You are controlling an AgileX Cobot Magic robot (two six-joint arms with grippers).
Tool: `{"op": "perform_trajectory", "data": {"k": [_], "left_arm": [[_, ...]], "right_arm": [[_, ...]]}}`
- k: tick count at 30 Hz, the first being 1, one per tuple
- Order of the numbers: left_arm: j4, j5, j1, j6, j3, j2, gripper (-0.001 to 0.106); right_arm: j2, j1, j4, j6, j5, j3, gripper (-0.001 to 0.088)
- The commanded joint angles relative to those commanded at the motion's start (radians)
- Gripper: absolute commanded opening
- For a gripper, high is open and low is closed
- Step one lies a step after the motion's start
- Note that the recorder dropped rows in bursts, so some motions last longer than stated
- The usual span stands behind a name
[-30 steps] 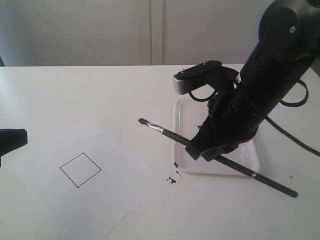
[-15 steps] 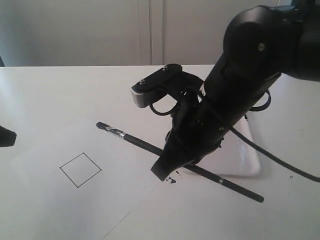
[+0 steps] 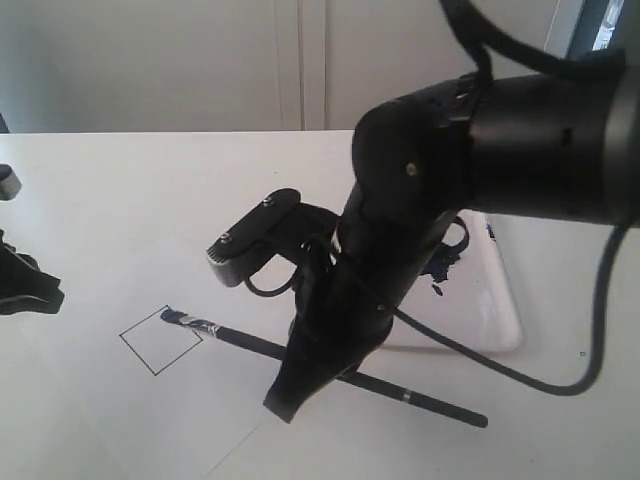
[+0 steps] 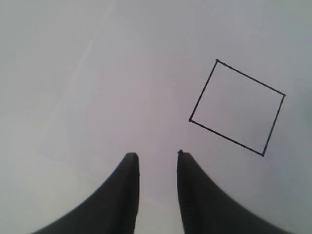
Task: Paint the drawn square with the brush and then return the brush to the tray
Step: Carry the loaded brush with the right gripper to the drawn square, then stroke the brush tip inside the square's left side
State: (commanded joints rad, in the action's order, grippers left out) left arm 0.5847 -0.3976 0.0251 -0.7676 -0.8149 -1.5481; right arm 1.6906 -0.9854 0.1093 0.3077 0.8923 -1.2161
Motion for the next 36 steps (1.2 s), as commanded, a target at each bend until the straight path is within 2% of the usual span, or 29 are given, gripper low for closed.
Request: {"op": "perform_trajectory", "data": {"k": [3, 7, 17, 23, 36], "left_arm": [[-0.034, 0.029, 0.037, 0.002, -0.011, -0.042, 0.034], [-0.041, 0.035, 0.041, 0.009, -0.024, -0.075, 0.034], [-0.070, 0.117, 0.041, 0.009, -0.024, -0.134, 0.034], [-0.070, 0.119, 0.041, 0.009, -0.024, -0.179, 0.034], [-0.070, 0.116, 0.041, 0.009, -0.024, -0.187, 0.034]], "right_arm": [[0.028, -0.023, -0.096, -0.066, 0.031, -0.047, 0.0000], [0.059, -0.051, -0.218, -0.113, 0.098, -0.102, 0.0000], [0.150, -0.084, -0.268, -0.130, 0.144, -0.203, 0.0000], [0.187, -0.111, -0.281, -0.132, 0.123, -0.225, 0.0000], [0.256, -0.113, -0.257, -0.139, 0.096, -0.288, 0.0000]]}}
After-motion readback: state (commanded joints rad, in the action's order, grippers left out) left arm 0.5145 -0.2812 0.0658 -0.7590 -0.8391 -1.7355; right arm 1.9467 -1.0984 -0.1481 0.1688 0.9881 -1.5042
